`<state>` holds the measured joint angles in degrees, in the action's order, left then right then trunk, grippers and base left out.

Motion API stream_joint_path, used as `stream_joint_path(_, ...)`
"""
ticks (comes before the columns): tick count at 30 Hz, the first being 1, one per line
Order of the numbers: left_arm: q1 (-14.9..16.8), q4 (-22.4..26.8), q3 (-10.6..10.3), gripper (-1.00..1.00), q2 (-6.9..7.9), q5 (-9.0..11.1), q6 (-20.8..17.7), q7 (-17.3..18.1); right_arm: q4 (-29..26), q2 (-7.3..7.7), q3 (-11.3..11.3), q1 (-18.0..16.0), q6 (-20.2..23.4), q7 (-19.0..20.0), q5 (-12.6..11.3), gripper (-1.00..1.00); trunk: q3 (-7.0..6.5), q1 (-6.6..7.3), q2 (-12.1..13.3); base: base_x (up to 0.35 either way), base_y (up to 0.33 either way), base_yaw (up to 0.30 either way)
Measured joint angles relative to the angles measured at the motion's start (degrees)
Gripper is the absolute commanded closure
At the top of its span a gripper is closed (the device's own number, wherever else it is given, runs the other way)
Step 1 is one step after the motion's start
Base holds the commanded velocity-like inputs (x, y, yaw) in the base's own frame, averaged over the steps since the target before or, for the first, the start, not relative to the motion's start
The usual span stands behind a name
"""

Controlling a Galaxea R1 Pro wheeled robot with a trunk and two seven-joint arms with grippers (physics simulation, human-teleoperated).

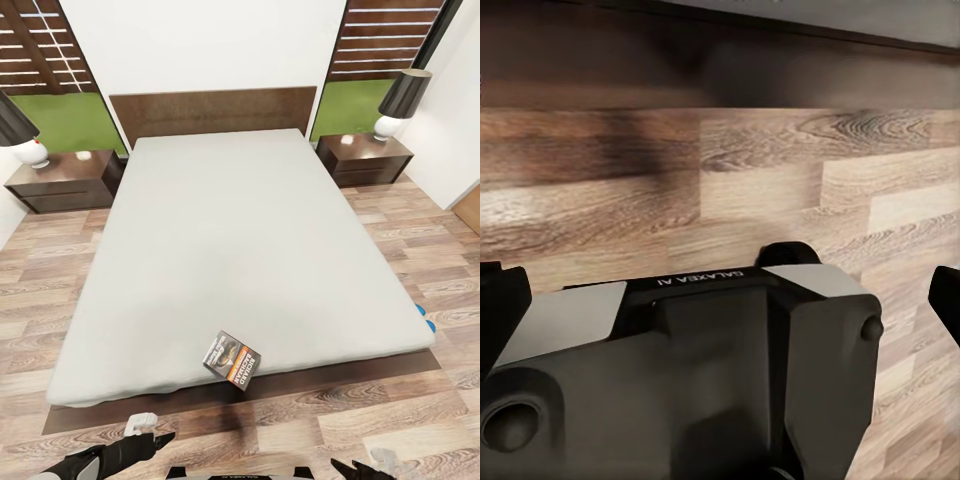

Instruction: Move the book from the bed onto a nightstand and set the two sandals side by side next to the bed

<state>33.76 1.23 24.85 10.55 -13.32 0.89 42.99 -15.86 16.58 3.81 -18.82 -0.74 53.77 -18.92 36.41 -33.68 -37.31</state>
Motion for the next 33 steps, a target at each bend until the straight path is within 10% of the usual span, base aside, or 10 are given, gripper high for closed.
stream_joint_path(7, -0.01, 0.04, 0.16, -1.0, 0.06, 0.17, -0.03, 0.07, -9.05, -8.28, 0.15, -0.06, 0.36, -0.11, 0.26, -1.0, 0.0, 0.0, 0.0, 0.0, 0.0, 0.0)
stream_joint_path(12, -0.02, 0.08, 0.27, -1.0, 0.14, 0.41, -0.02, 0.09, -10.57, -11.23, 0.17, -0.1, 0.52, -0.11, 0.23, -1.0, 0.0, 0.0, 0.0, 0.0, 0.0, 0.0)
stream_joint_path(25, -0.03, 0.03, 0.24, -1.0, 0.16, 2.47, -0.08, 0.34, -14.59, -12.82, 0.18, -0.08, 3.03, 0.93, 0.07, -1.0, 0.0, 0.0, 0.0, 0.0, 0.0, 0.0)
stream_joint_path(33, -0.03, 0.0, 0.18, -1.0, 0.1, 2.48, -0.24, 0.53, -15.19, -12.88, 0.07, -0.1, 11.9, 16.97, -2.34, -1.0, 0.0, 0.0, 0.0, 0.0, 0.0, 0.0)
